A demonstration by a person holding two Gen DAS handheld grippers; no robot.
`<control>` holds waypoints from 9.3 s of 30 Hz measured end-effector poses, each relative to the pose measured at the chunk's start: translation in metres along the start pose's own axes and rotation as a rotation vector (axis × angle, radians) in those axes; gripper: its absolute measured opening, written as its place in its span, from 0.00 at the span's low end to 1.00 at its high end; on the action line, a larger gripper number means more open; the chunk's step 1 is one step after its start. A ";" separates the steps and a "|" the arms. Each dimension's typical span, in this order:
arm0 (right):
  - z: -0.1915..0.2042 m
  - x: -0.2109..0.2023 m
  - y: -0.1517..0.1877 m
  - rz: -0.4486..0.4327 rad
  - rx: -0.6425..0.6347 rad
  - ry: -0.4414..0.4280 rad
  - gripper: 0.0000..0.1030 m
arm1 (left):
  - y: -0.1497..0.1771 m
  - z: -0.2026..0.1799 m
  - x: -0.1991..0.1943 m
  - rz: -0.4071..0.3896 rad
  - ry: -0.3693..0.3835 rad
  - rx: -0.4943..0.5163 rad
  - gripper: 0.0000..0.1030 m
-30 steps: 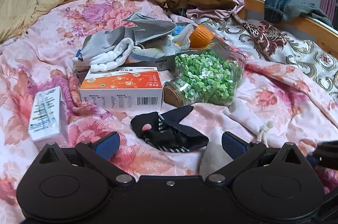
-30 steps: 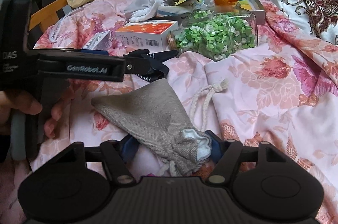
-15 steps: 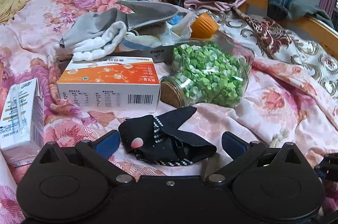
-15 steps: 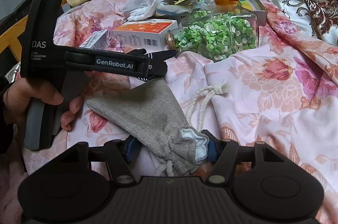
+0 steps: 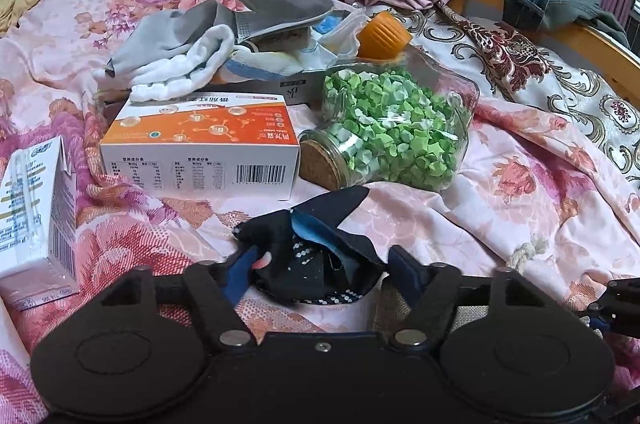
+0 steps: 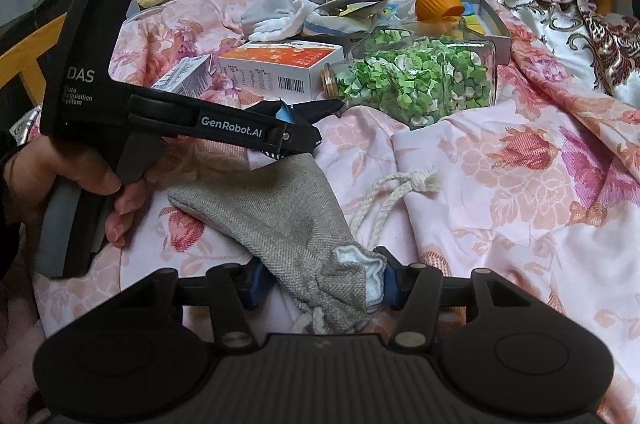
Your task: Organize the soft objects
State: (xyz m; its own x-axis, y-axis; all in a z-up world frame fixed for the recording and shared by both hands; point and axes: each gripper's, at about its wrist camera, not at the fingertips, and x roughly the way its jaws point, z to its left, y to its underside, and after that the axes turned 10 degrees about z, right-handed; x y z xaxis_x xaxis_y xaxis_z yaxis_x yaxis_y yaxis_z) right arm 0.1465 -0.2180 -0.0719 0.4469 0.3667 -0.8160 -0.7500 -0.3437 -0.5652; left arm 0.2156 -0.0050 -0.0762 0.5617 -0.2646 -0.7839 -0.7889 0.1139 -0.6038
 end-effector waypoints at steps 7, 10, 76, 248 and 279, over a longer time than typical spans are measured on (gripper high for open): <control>0.003 -0.002 0.001 -0.025 -0.023 0.033 0.49 | 0.000 0.005 -0.001 0.006 -0.020 -0.035 0.37; 0.003 -0.003 0.001 -0.034 -0.024 0.038 0.47 | 0.000 0.004 -0.002 0.006 -0.014 -0.034 0.31; -0.012 0.011 -0.178 -0.458 0.017 0.168 0.37 | -0.096 0.077 -0.037 -0.352 -0.053 -0.117 0.10; -0.016 -0.084 -0.018 -0.380 0.151 0.113 1.00 | 0.051 -0.023 -0.137 -0.281 -0.177 -0.201 0.99; -0.012 -0.082 0.002 -0.337 0.158 0.122 1.00 | 0.070 -0.031 -0.136 -0.226 -0.209 -0.233 0.99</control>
State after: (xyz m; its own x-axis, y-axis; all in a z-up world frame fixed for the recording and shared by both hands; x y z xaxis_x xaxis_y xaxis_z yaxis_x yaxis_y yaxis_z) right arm 0.1142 -0.2594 -0.0083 0.7286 0.3281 -0.6013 -0.6126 -0.0805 -0.7863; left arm 0.0759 0.0095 -0.0073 0.7475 -0.0542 -0.6620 -0.6614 -0.1521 -0.7344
